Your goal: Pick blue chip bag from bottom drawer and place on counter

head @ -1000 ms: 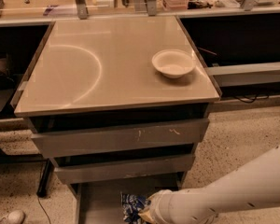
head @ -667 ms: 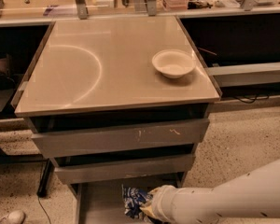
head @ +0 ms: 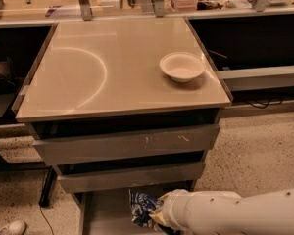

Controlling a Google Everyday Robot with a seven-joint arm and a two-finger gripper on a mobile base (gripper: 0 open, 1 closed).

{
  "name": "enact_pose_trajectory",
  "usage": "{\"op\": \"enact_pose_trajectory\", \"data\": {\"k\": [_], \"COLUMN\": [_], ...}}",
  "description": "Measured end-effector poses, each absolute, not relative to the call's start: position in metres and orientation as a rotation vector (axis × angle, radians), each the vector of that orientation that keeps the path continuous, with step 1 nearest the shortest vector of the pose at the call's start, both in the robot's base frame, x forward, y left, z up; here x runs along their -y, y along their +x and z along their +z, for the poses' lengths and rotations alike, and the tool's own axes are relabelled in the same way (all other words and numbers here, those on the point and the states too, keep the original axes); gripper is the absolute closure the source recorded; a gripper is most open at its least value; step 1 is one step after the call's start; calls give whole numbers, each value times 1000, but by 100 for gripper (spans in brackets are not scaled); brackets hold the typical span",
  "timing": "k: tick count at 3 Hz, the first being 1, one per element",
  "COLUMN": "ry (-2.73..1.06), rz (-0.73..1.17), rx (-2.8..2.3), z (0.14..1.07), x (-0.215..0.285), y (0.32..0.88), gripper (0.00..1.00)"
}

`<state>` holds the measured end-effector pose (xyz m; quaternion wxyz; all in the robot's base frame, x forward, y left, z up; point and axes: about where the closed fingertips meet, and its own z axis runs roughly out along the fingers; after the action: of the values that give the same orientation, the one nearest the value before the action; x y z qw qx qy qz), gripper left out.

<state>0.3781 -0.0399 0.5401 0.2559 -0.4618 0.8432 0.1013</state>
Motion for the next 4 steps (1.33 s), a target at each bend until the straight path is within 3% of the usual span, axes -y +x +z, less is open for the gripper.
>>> {"op": "enact_pose_trajectory", "data": {"k": [2, 4], "ry": [-1324, -1306], "rz": [169, 104], "rx": [-2086, -2004], "z": [646, 687], "x": [25, 23], "y": [428, 442], "gripper": [100, 100]}}
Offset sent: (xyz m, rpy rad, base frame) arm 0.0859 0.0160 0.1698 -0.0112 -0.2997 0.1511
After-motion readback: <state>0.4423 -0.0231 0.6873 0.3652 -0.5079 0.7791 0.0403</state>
